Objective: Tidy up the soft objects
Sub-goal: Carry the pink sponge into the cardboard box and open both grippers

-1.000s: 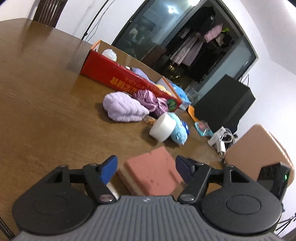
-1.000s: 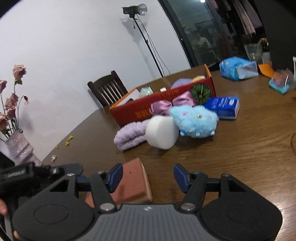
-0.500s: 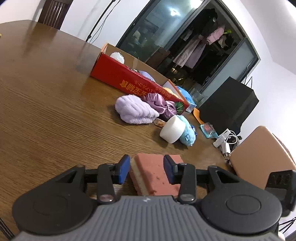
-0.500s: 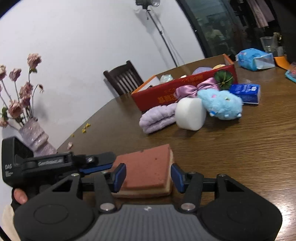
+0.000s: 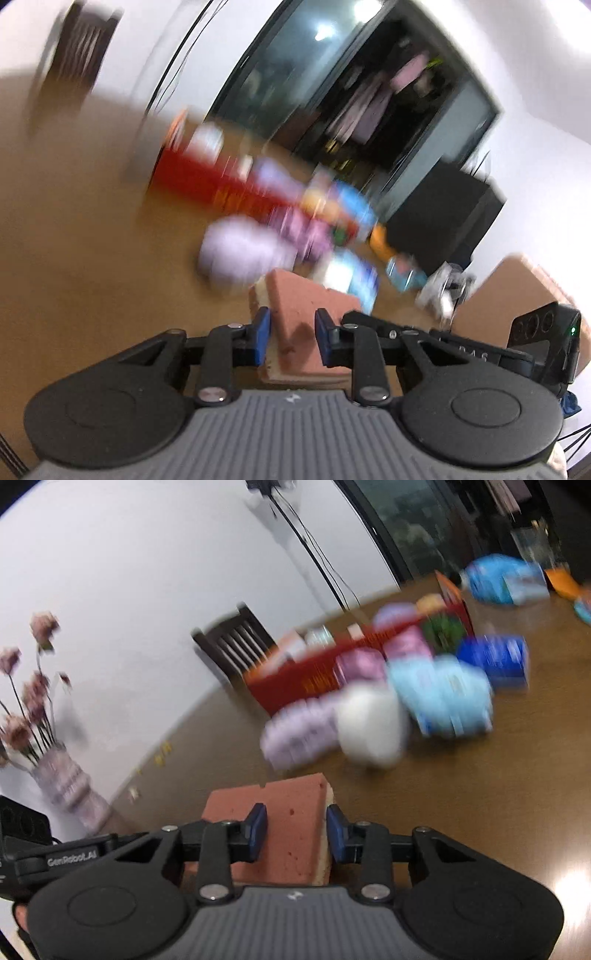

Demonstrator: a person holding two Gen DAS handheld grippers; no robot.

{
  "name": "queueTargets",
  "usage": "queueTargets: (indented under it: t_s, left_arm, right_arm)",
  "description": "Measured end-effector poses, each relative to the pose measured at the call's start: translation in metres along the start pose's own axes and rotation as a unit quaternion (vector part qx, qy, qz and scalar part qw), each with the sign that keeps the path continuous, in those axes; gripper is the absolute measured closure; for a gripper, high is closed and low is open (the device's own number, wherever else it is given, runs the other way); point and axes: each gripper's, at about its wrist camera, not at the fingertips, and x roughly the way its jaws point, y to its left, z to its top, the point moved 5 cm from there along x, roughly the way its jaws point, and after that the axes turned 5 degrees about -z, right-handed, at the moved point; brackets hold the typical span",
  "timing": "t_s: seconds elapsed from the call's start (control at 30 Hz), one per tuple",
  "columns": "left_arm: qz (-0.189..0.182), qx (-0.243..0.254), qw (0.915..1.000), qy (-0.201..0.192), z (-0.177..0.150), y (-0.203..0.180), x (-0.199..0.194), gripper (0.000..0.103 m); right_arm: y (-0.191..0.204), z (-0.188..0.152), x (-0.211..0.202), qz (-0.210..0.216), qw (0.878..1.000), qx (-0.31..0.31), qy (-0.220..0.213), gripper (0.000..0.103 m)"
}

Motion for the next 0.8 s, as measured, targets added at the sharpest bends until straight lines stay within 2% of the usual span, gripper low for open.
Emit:
queueTargets:
  t_s: [0.1, 0.2, 0.27, 0.37, 0.43, 0.5, 0.57, 0.63, 0.7, 0.8]
  left_arm:
    - [-0.012, 0.034, 0.9989, -0.030, 0.071, 0.002, 0.020, 0.077]
    - [0.002, 0.032, 0.9993, -0.022, 0.135, 0.025, 0.064, 0.077]
    - [0.026, 0.019, 0.9995, -0.005, 0.166, 0.043, 0.098, 0.077]
    - [0.059, 0.003, 0.9977, 0.033, 0.187, 0.073, 0.143, 0.077]
    - [0.090, 0.017, 0.9939, 0.062, 0.186, 0.087, 0.166, 0.077]
    - [0.122, 0.053, 0.9883, 0.074, 0.180, 0.094, 0.178, 0.075]
    - [0.149, 0.083, 0.9816, 0.087, 0.173, 0.100, 0.188, 0.066]
    - [0.154, 0.089, 0.9797, 0.092, 0.166, 0.104, 0.189, 0.066]
    - [0.156, 0.086, 0.9807, 0.080, 0.167, 0.108, 0.185, 0.060]
    - [0.154, 0.092, 0.9819, 0.062, 0.173, 0.104, 0.175, 0.052]
  right_arm:
    - [0.016, 0.058, 0.008, 0.017, 0.999, -0.025, -0.046, 0.068]
    - [0.023, 0.125, 0.041, 0.019, 0.997, -0.036, -0.068, 0.069]
    - [0.020, 0.164, 0.076, 0.013, 0.998, -0.020, -0.059, 0.068]
    - [0.009, 0.202, 0.131, -0.014, 1.000, 0.000, -0.027, 0.069]
    - [-0.002, 0.212, 0.168, -0.030, 0.999, 0.009, 0.011, 0.069]
    - [-0.013, 0.210, 0.200, -0.041, 0.998, 0.022, 0.052, 0.070]
    - [-0.019, 0.203, 0.223, -0.043, 0.995, 0.031, 0.086, 0.070]
    - [-0.022, 0.193, 0.241, -0.044, 0.992, 0.026, 0.116, 0.070]
    - [-0.022, 0.183, 0.255, -0.053, 0.988, 0.027, 0.141, 0.069]
    - [-0.017, 0.178, 0.263, -0.052, 0.987, 0.014, 0.155, 0.061]
